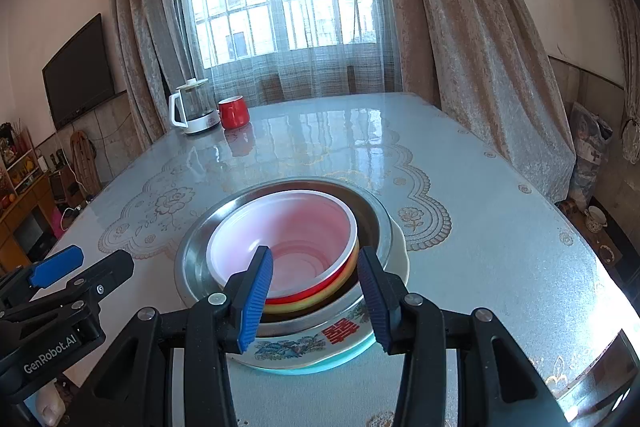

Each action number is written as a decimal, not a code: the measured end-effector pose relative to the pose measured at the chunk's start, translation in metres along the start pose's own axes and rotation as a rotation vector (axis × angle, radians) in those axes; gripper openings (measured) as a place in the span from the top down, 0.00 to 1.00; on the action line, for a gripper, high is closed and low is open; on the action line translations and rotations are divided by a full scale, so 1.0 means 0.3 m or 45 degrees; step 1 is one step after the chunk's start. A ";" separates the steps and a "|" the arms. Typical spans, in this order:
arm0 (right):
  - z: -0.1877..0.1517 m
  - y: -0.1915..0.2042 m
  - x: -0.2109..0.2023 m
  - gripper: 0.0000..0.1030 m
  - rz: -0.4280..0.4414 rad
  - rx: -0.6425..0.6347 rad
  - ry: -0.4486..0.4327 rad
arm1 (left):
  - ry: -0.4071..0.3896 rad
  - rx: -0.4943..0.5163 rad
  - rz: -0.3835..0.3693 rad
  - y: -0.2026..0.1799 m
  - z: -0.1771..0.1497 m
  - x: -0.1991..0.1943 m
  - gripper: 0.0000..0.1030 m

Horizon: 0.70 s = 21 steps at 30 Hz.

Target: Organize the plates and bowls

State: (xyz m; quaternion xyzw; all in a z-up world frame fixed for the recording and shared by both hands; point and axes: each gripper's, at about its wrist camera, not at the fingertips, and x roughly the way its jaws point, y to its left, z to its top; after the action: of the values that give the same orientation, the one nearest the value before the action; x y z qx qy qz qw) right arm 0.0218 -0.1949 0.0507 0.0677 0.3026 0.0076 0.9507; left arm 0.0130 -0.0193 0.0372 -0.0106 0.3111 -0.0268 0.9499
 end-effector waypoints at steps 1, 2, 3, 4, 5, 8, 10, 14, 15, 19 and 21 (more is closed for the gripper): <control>0.000 0.000 0.000 0.57 0.002 0.001 0.000 | -0.001 0.000 -0.001 0.000 0.000 0.000 0.30; 0.000 0.000 0.000 0.57 0.001 0.001 0.000 | -0.004 0.003 0.000 -0.002 -0.001 -0.001 0.30; 0.000 0.000 0.000 0.57 0.000 0.001 -0.001 | -0.005 0.006 0.002 -0.004 -0.002 -0.002 0.30; 0.000 0.000 0.000 0.57 0.000 0.000 -0.001 | -0.004 0.007 0.000 -0.006 -0.002 -0.001 0.30; -0.001 0.001 0.001 0.57 0.000 0.002 0.000 | -0.002 0.006 -0.002 -0.007 -0.002 0.000 0.30; -0.003 0.003 0.004 0.57 -0.001 0.003 0.000 | 0.003 0.008 -0.005 -0.012 -0.004 0.002 0.30; -0.004 0.003 0.004 0.57 -0.001 0.004 0.000 | 0.002 0.010 -0.008 -0.014 -0.005 0.001 0.30; -0.007 0.005 0.009 0.57 -0.002 0.007 0.003 | 0.004 0.014 -0.012 -0.017 -0.006 0.003 0.29; -0.007 0.003 0.007 0.57 -0.003 0.008 0.001 | 0.005 0.015 -0.013 -0.019 -0.007 0.003 0.29; -0.010 0.002 0.008 0.57 -0.003 0.010 0.005 | -0.001 0.022 -0.009 -0.023 -0.007 0.004 0.28; -0.010 -0.001 0.008 0.57 -0.005 0.009 0.004 | -0.020 0.025 0.006 -0.025 -0.006 0.001 0.28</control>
State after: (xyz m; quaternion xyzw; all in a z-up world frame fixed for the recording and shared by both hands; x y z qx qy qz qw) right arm 0.0220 -0.1947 0.0469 0.0706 0.3044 0.0048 0.9499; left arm 0.0118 -0.0267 0.0359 -0.0010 0.3033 -0.0276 0.9525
